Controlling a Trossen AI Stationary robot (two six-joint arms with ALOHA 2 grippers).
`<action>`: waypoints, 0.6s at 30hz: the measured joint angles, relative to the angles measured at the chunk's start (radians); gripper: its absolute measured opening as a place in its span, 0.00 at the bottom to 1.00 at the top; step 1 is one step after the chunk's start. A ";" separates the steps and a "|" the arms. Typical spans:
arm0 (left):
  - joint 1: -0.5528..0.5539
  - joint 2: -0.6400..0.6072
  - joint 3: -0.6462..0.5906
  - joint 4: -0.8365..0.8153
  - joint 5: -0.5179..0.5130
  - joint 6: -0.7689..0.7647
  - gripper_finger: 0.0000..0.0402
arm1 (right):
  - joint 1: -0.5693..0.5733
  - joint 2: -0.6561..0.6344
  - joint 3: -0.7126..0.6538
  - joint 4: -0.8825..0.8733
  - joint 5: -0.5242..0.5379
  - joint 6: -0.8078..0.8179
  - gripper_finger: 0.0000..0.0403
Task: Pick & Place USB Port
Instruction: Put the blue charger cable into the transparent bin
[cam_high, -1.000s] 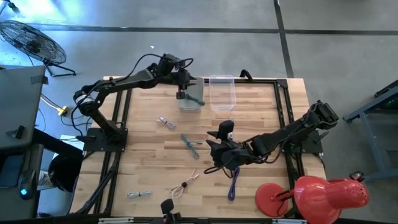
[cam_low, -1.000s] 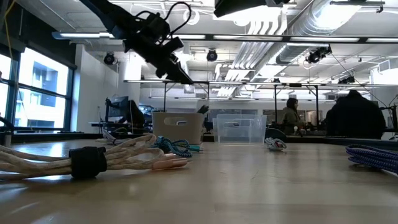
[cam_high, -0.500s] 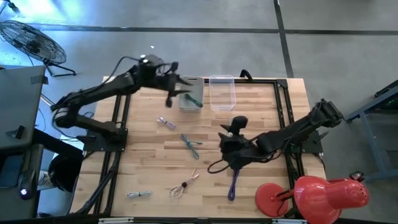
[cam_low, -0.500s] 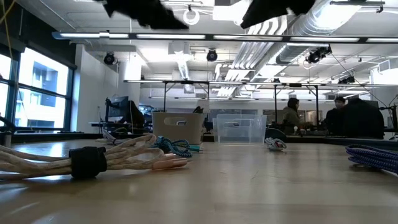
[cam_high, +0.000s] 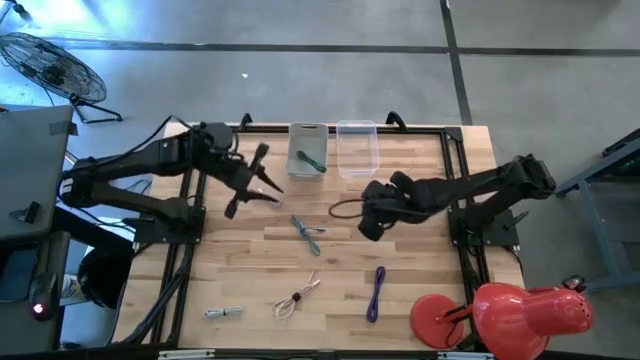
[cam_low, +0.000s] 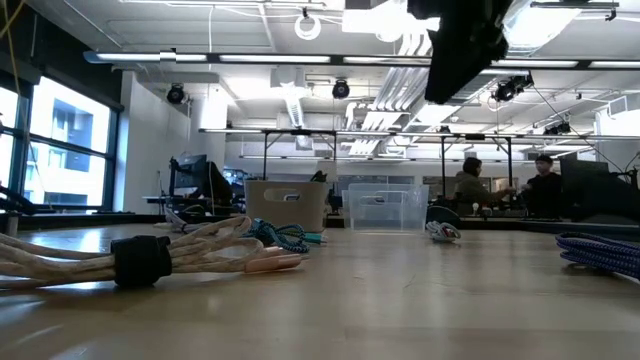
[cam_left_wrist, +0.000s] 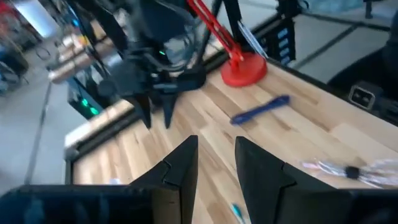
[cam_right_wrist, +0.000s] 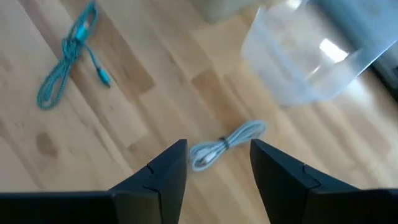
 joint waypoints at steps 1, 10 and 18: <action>-0.017 0.000 -0.004 -0.006 -0.017 -0.007 0.26 | -0.014 0.006 0.000 -0.001 -0.024 0.008 0.42; -0.121 0.002 -0.069 0.013 -0.038 -0.002 0.26 | -0.103 0.066 0.000 -0.027 -0.063 0.068 0.42; -0.167 0.002 -0.104 0.012 -0.041 0.001 0.26 | -0.147 0.076 0.000 -0.054 -0.071 0.174 0.42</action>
